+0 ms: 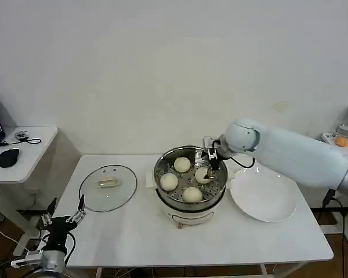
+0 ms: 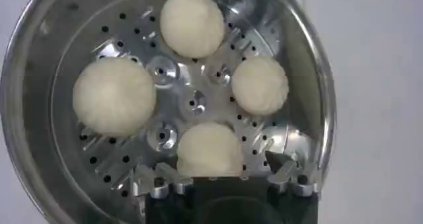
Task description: Take steamed baozi put them in steamer then cover it.
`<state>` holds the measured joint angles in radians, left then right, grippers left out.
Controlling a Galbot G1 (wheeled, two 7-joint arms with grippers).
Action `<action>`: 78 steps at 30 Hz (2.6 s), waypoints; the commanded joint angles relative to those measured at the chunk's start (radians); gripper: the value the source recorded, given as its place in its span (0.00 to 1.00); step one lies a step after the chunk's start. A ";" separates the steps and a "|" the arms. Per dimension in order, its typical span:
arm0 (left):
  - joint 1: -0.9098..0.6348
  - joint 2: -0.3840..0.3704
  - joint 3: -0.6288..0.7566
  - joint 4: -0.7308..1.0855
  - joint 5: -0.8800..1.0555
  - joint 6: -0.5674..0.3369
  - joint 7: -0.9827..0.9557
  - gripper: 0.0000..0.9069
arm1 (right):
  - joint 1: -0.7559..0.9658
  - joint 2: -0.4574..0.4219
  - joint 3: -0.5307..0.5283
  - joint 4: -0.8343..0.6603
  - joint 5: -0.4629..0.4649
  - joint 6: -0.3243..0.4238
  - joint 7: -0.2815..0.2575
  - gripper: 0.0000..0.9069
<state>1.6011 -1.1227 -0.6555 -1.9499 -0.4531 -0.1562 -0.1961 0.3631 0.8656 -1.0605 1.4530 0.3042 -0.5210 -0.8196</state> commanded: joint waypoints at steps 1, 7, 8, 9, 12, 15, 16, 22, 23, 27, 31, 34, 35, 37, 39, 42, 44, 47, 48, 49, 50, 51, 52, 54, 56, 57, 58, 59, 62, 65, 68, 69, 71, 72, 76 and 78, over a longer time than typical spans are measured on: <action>-0.006 0.006 0.002 0.000 -0.008 0.004 0.007 1.00 | -0.163 -0.216 0.253 0.211 0.120 -0.010 0.361 1.00; -0.005 0.002 0.013 0.005 -0.002 0.004 0.021 1.00 | -0.684 -0.319 0.725 0.351 0.115 0.165 0.672 1.00; -0.006 0.000 0.015 0.008 0.001 0.004 0.024 1.00 | -0.794 -0.319 0.843 0.372 0.111 0.197 0.745 1.00; -0.007 -0.001 0.016 0.008 0.004 0.004 0.026 1.00 | -0.876 -0.306 0.923 0.383 0.094 0.234 0.778 1.00; -0.012 -0.002 0.022 0.012 0.022 0.017 0.036 1.00 | -1.145 -0.222 1.188 0.405 0.030 0.319 0.839 1.00; -0.014 0.003 0.027 0.020 0.086 0.021 0.053 1.00 | -1.344 -0.089 1.468 0.407 -0.022 0.404 0.857 1.00; -0.014 0.009 0.032 0.024 0.114 0.021 0.058 1.00 | -1.415 -0.035 1.545 0.403 -0.054 0.454 0.849 1.00; -0.022 0.031 0.050 0.059 0.463 0.095 0.071 1.00 | -1.650 0.188 1.912 0.403 -0.073 0.599 0.748 1.00; -0.025 0.034 0.051 0.068 0.528 0.100 0.070 1.00 | -1.687 0.217 1.949 0.407 -0.059 0.602 0.725 1.00; -0.042 0.072 0.055 0.097 0.810 0.109 0.087 1.00 | -1.789 0.267 2.051 0.410 -0.028 0.607 0.715 1.00; -0.119 0.129 0.058 0.196 1.120 0.114 0.068 1.00 | -1.910 0.277 2.124 0.455 -0.022 0.640 0.702 1.00; -0.206 0.163 0.100 0.285 1.265 0.123 0.049 1.00 | -1.947 0.288 2.156 0.485 0.009 0.630 0.710 1.00; -0.236 0.168 0.113 0.316 1.291 0.119 0.039 1.00 | -1.952 0.293 2.161 0.492 0.013 0.626 0.713 1.00; -0.305 0.174 0.170 0.353 1.333 0.117 0.030 1.00 | -1.961 0.308 2.170 0.503 0.013 0.621 0.714 1.00; -0.363 0.177 0.228 0.389 1.378 0.114 0.023 1.00 | -1.974 0.320 2.171 0.513 0.005 0.619 0.714 1.00; -0.453 0.166 0.301 0.470 1.415 0.111 0.018 1.00 | -1.989 0.346 2.170 0.536 -0.001 0.613 0.715 1.00; -0.503 0.160 0.348 0.534 1.416 0.111 0.018 1.00 | -1.996 0.363 2.176 0.551 -0.002 0.610 0.715 1.00; -0.606 0.139 0.399 0.650 1.421 0.101 0.009 1.00 | -2.011 0.384 2.189 0.573 0.002 0.607 0.716 1.00; -0.635 0.127 0.409 0.689 1.426 0.093 0.010 1.00 | -2.018 0.392 2.195 0.580 0.002 0.607 0.716 1.00; -0.650 0.122 0.413 0.708 1.429 0.091 0.009 1.00 | -2.022 0.394 2.199 0.584 0.003 0.607 0.716 1.00; -0.668 0.117 0.422 0.734 1.431 0.088 0.003 1.00 | -2.028 0.399 2.204 0.588 0.005 0.607 0.715 1.00; -0.689 0.112 0.433 0.757 1.430 0.087 0.002 1.00 | -2.033 0.404 2.212 0.593 0.007 0.607 0.715 1.00; -0.705 0.109 0.440 0.763 1.432 0.085 -0.003 1.00 | -2.036 0.407 2.215 0.595 0.010 0.607 0.715 1.00; -0.730 0.100 0.445 0.797 1.437 0.081 -0.010 1.00 | -2.046 0.414 2.224 0.598 0.011 0.609 0.715 1.00; -0.746 0.097 0.449 0.811 1.437 0.080 -0.015 1.00 | -2.051 0.418 2.227 0.599 0.011 0.612 0.715 1.00; -0.755 0.096 0.449 0.825 1.437 0.080 -0.019 1.00 | -2.057 0.421 2.229 0.600 0.011 0.614 0.714 1.00; -0.760 0.097 0.449 0.829 1.437 0.080 -0.019 1.00 | -2.059 0.423 2.229 0.601 0.011 0.615 0.713 1.00; -0.764 0.099 0.451 0.834 1.436 0.080 -0.019 1.00 | -2.061 0.426 2.229 0.601 0.011 0.616 0.713 1.00; -0.777 0.103 0.458 0.852 1.435 0.079 -0.015 1.00 | -2.064 0.433 2.227 0.598 0.009 0.621 0.711 1.00; -0.794 0.097 0.464 0.882 1.437 0.079 -0.012 1.00 | -2.067 0.440 2.226 0.597 0.009 0.624 0.710 1.00; -0.805 0.090 0.470 0.901 1.441 0.078 -0.011 1.00 | -2.073 0.443 2.226 0.599 0.008 0.627 0.709 1.00; -0.809 0.089 0.473 0.906 1.442 0.079 -0.011 1.00 | -2.076 0.444 2.227 0.599 0.008 0.628 0.709 1.00; -0.821 0.084 0.475 0.922 1.446 0.078 -0.014 1.00 | -2.080 0.444 2.229 0.598 0.008 0.630 0.709 1.00; -0.828 0.081 0.476 0.932 1.450 0.078 -0.015 1.00 | -2.081 0.445 2.231 0.598 0.008 0.632 0.708 1.00; -0.862 0.068 0.475 0.975 1.468 0.070 -0.019 1.00 | -2.089 0.451 2.232 0.598 0.006 0.635 0.706 1.00; -0.874 0.064 0.478 0.996 1.467 0.068 -0.017 1.00 | -2.092 0.454 2.232 0.595 0.005 0.638 0.704 1.00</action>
<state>0.8100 -1.0463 -0.1975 -1.0728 0.9871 -0.0828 -0.2113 -1.7103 1.3064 1.1619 2.0448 0.3103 0.1123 -0.1130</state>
